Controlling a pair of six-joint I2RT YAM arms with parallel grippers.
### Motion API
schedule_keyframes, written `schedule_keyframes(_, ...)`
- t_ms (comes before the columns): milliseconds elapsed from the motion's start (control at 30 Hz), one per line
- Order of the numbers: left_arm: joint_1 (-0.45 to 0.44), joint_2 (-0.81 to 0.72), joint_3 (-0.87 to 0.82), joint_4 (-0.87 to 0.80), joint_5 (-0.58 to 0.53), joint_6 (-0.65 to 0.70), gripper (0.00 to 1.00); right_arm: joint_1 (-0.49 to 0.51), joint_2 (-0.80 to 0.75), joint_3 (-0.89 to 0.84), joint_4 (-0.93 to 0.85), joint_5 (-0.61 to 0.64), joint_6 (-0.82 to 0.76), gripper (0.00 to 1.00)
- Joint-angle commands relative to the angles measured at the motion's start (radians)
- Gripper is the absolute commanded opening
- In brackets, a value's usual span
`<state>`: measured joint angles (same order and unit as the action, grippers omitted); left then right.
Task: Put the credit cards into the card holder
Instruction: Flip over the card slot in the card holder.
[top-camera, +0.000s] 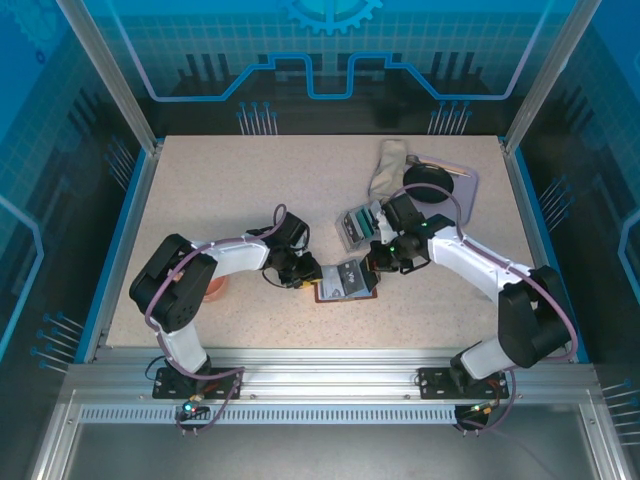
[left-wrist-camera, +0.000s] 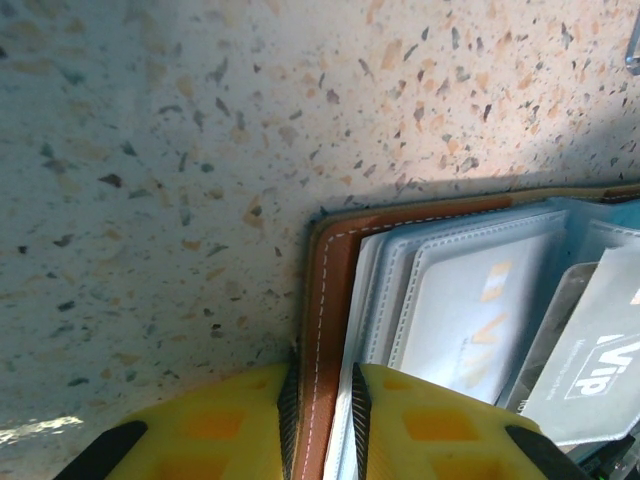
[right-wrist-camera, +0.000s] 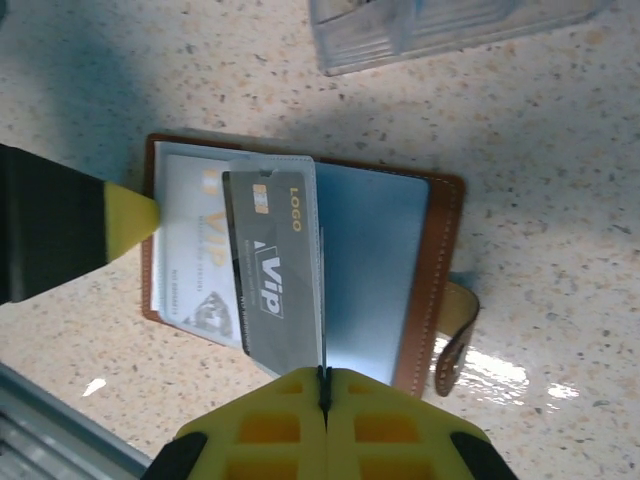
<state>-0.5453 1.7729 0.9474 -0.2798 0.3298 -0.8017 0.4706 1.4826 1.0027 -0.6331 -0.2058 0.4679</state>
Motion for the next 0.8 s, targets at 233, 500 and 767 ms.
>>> schedule_keyframes(233, -0.007, -0.011, 0.013, 0.008, -0.012, 0.014, 0.24, 0.029, 0.031, 0.025, 0.073, -0.154, 0.045, 0.0)
schedule_keyframes(500, -0.006, -0.021, 0.013, 0.01, -0.017, 0.012, 0.24, 0.03, 0.048, 0.023, 0.103, -0.176, 0.076, 0.0)
schedule_keyframes(767, -0.007, -0.052, -0.007, 0.022, -0.037, -0.001, 0.25, 0.037, 0.08, 0.014, 0.15, -0.217, 0.104, 0.0)
